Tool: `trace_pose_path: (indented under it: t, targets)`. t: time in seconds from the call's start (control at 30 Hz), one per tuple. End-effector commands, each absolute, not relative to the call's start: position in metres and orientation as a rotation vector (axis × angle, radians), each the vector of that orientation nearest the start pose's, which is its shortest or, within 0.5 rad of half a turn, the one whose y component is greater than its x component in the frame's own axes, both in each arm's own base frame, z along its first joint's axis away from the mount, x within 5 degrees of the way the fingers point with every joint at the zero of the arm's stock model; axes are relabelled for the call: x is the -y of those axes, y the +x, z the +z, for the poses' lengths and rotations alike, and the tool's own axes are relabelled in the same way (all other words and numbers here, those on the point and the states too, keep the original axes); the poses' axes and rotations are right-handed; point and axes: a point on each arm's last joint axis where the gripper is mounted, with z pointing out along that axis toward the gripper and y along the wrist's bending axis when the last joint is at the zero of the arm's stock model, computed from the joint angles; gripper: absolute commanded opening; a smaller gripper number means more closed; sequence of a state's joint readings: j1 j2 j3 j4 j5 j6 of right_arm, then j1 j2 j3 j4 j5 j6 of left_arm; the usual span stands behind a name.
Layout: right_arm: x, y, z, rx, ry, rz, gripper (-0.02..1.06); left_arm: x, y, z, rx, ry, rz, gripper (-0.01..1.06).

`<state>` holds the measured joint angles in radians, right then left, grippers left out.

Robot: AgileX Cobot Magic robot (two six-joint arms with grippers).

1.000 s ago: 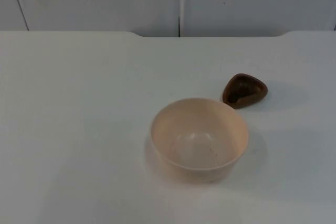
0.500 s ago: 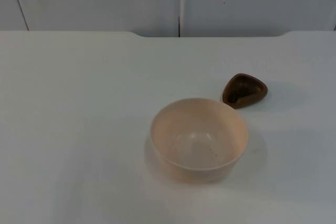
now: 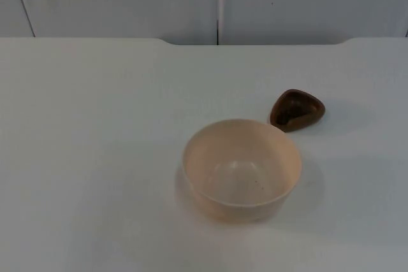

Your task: Pick up the bowl with the left hand and pour the coffee beans from the cup into the bowl with the right hand.

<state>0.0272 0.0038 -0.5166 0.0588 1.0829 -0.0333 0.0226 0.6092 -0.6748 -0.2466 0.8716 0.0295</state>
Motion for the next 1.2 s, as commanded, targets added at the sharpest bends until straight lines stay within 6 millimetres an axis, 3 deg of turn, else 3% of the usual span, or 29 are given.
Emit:
trace_pose_path:
  t: [0.0,0.47,0.87,1.17]
  targets:
    - [-0.004,-0.008,0.280,-2.045,-0.064,0.059,1.05,0.018,0.112,0.322,-2.253,-0.053,-0.308,1.05]
    - [-0.004,-0.008,0.280,-2.045,-0.064,0.059,1.05,0.043,0.184,0.282,-2.416,0.113,-0.617,1.02]
    - [-0.004,-0.008,0.280,-2.045,-0.064,0.059,1.05,0.077,0.208,0.255,-2.464,0.226,-0.638,1.00]
    - [-0.004,-0.008,0.280,-2.045,-0.064,0.059,1.05,0.107,0.226,0.216,-2.563,0.299,-0.609,1.00]
